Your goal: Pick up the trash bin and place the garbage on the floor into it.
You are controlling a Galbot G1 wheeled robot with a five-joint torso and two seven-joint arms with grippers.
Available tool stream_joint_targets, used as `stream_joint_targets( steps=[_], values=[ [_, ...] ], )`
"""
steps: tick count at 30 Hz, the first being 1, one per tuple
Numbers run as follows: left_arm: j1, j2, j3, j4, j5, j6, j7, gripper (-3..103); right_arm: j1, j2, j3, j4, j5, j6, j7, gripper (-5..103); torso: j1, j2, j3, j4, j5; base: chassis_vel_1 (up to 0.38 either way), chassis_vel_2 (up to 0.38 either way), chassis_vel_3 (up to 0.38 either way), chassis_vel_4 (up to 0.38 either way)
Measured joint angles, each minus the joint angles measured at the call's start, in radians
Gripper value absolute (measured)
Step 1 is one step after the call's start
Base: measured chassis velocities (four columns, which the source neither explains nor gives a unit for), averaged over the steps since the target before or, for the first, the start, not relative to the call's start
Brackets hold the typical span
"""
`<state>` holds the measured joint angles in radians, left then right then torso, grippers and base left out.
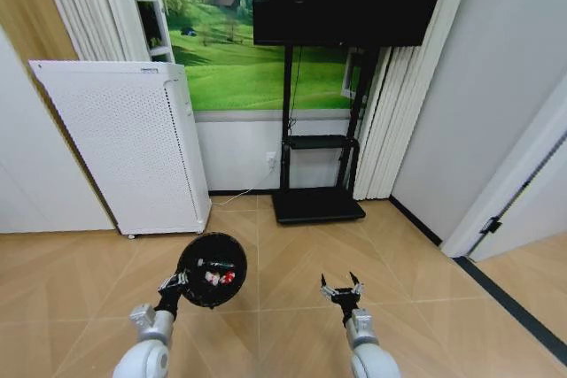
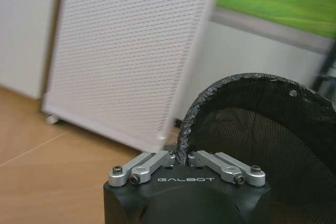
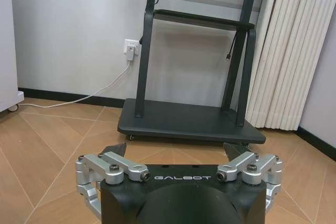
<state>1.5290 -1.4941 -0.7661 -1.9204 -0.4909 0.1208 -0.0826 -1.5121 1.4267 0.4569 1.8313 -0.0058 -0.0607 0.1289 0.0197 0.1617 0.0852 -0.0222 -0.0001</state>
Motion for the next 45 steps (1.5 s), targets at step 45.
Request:
stream_joint_targets(
  steps=[45],
  values=[
    [-0.273,0.045,-0.069,0.342,-0.537,0.003,-0.777,3,0.064,-0.027,0.007,-0.143,0.034,0.067,-0.011,100,0.000,0.000,0.000,-0.0001,0.0002,0.000,0.000,0.000,0.000]
  ],
)
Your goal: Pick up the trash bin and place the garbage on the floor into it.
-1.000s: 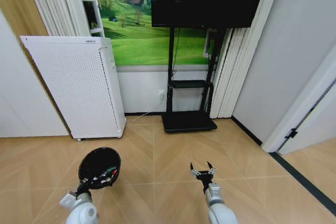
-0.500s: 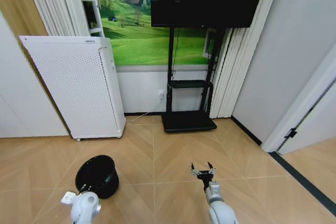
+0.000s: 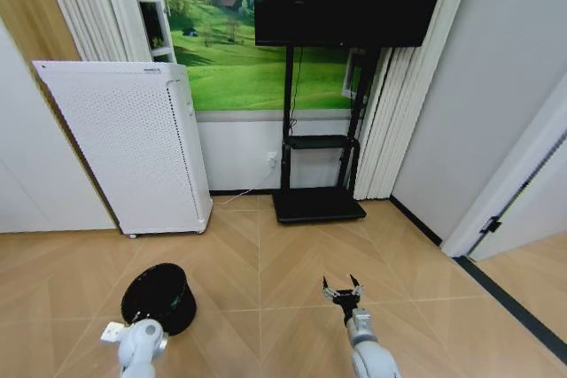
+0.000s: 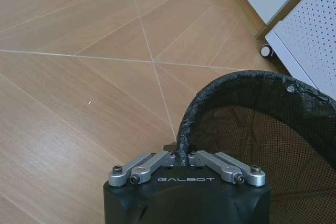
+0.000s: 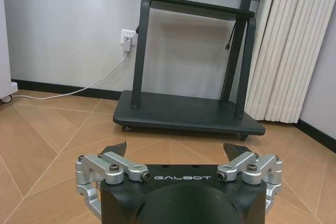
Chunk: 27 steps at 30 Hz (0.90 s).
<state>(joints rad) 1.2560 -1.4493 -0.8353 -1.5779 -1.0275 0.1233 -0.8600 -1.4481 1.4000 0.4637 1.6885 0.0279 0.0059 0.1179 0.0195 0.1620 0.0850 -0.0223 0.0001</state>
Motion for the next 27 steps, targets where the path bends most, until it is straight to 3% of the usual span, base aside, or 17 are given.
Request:
stream_joint_targets(
  steps=[2,3,6,8,12,15,16,17,19,20,27],
  values=[
    [-0.001,0.000,0.000,-0.002,-0.004,0.006,-0.004,0,-0.001,0.004,-0.001,0.000,-0.004,0.003,-0.001,100,0.000,0.000,0.000,0.0001,0.0001,0.000,0.000,0.000,0.000],
    [-0.003,0.000,0.002,-0.002,-0.004,0.009,-0.005,11,-0.002,0.007,-0.001,0.000,-0.008,0.006,-0.002,100,0.000,0.000,0.000,0.0000,-0.0003,0.000,0.000,0.000,0.000],
    [-0.004,0.000,0.002,-0.002,-0.004,0.011,-0.005,15,-0.003,0.007,-0.001,0.000,-0.010,0.010,-0.003,100,0.000,0.000,0.000,0.0000,-0.0004,0.000,0.000,0.000,0.000],
    [-0.005,0.001,0.003,-0.004,-0.003,0.011,0.001,26,-0.003,0.007,0.000,0.001,-0.012,0.014,-0.003,100,0.000,0.000,0.000,0.0000,-0.0004,0.000,0.000,0.000,0.000],
    [-0.007,0.003,0.002,-0.009,0.004,0.011,0.008,37,-0.004,0.007,0.001,-0.001,-0.016,0.017,-0.003,100,0.000,0.000,0.000,0.0001,-0.0003,0.000,0.000,0.000,0.000],
    [-0.006,0.006,-0.003,-0.019,0.017,0.011,0.024,54,-0.002,0.010,-0.002,-0.007,-0.023,0.021,-0.007,100,0.000,0.000,0.000,0.0000,-0.0001,0.000,0.000,0.000,0.000],
    [-0.006,0.006,-0.003,-0.019,0.017,0.011,0.024,54,-0.002,0.010,-0.002,-0.007,-0.023,0.021,-0.007,100,0.000,0.000,0.000,0.0000,-0.0001,0.000,0.000,0.000,0.000],
    [-0.005,0.007,-0.008,-0.021,0.024,0.011,0.033,59,-0.001,0.013,-0.004,-0.009,-0.024,0.021,-0.010,100,0.000,0.000,0.000,0.0000,-0.0001,0.000,0.000,0.000,0.000],
    [-0.005,0.007,-0.011,-0.023,0.028,0.011,0.039,59,0.001,0.014,-0.005,-0.011,-0.026,0.022,-0.012,100,0.000,0.000,0.000,0.0001,-0.0002,0.000,0.000,0.000,0.000],
    [-0.005,0.007,-0.018,-0.026,0.042,0.011,0.054,70,0.003,0.017,-0.009,-0.016,-0.029,0.023,-0.015,100,0.000,0.000,0.000,0.0001,-0.0001,0.000,0.000,0.000,0.000],
    [0.025,0.005,-0.033,-0.095,0.108,0.031,0.113,92,0.011,0.020,-0.012,-0.027,-0.028,0.026,-0.015,100,0.000,0.000,0.000,0.0001,-0.0001,0.000,0.000,0.000,0.000]
  ],
)
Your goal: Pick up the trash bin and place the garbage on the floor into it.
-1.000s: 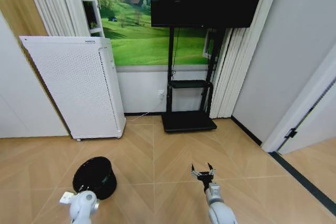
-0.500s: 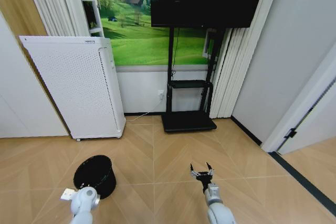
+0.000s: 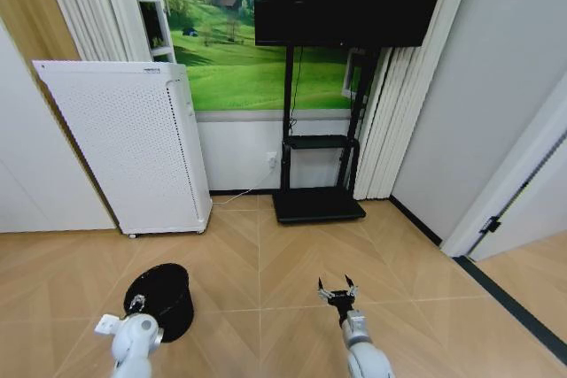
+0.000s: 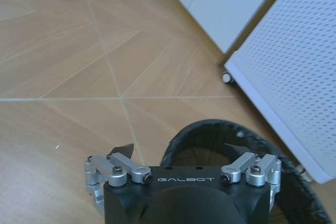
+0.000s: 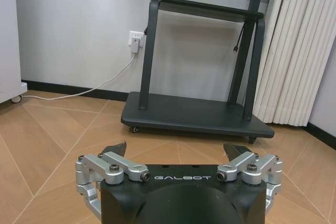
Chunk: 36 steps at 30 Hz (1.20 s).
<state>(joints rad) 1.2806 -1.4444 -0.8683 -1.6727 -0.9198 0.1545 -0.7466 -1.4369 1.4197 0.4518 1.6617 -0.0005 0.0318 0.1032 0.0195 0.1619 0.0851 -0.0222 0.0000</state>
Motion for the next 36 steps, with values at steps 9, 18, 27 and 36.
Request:
stream_joint_targets(
  steps=[9,18,27,36],
  values=[
    [0.157,-0.034,0.034,-0.161,0.447,-0.027,0.505,100,-0.004,-0.008,0.008,0.024,0.033,-0.008,0.004,100,0.000,0.000,0.000,-0.0001,0.0001,0.000,0.000,0.000,0.000],
    [0.267,-0.058,0.056,-0.219,0.720,-0.118,0.941,100,0.011,-0.005,0.016,0.004,0.035,0.018,0.020,100,0.000,0.000,0.000,0.0000,0.0001,0.000,0.000,0.000,0.000],
    [0.292,-0.051,0.047,-0.262,0.774,-0.129,1.051,100,0.059,0.006,0.031,0.002,0.034,0.025,0.023,100,0.000,0.000,0.000,-0.0002,0.0001,0.000,0.000,0.000,0.000],
    [0.284,-0.050,0.038,-0.294,0.754,-0.089,1.017,100,0.084,0.015,0.041,0.031,0.035,0.020,-0.005,100,0.003,0.011,0.009,-0.0001,0.0000,0.000,0.000,0.000,0.000]
  ],
)
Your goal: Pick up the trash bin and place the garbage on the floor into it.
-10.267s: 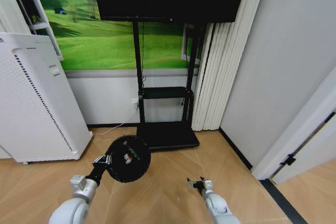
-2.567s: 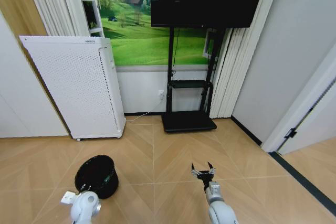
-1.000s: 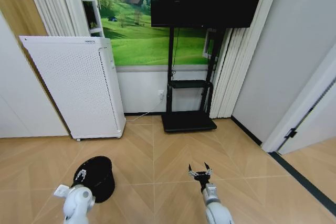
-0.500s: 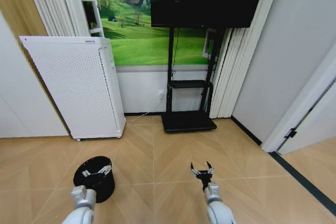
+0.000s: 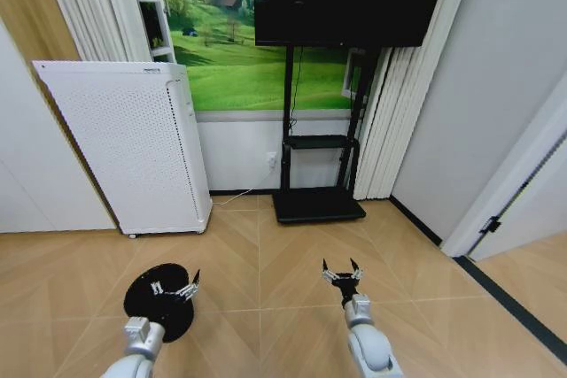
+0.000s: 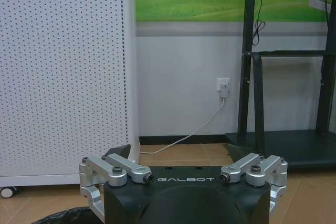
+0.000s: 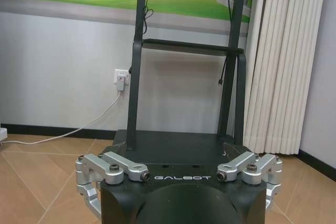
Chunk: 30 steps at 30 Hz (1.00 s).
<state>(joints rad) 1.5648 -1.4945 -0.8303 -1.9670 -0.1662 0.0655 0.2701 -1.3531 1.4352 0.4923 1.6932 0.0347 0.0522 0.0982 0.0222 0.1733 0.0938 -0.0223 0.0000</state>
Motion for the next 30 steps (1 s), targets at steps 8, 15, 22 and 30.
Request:
stream_joint_targets(
  steps=[8,15,22,30],
  values=[
    [-0.001,0.004,-0.007,-0.017,-0.014,0.016,-0.005,100,0.009,0.007,0.016,0.058,0.018,-0.031,-0.022,100,0.009,0.031,0.023,0.0000,0.0000,0.000,0.000,0.000,0.000],
    [-0.014,0.012,-0.007,-0.052,-0.041,0.085,0.021,100,0.024,0.017,0.054,0.110,0.040,-0.063,-0.081,100,0.017,0.062,0.046,0.0000,0.0000,0.000,0.000,0.000,0.000],
    [-0.026,0.034,-0.004,-0.068,-0.079,0.137,0.065,100,0.053,0.025,0.112,0.102,0.048,-0.036,-0.193,100,0.028,0.094,0.065,0.0000,0.0000,0.000,0.000,0.000,0.000],
    [-0.050,0.041,0.000,-0.089,-0.103,0.171,-0.012,100,0.053,0.023,0.127,0.102,0.063,-0.037,-0.196,100,0.037,0.125,0.088,0.0000,0.0000,0.000,0.000,0.000,0.000]
  ],
)
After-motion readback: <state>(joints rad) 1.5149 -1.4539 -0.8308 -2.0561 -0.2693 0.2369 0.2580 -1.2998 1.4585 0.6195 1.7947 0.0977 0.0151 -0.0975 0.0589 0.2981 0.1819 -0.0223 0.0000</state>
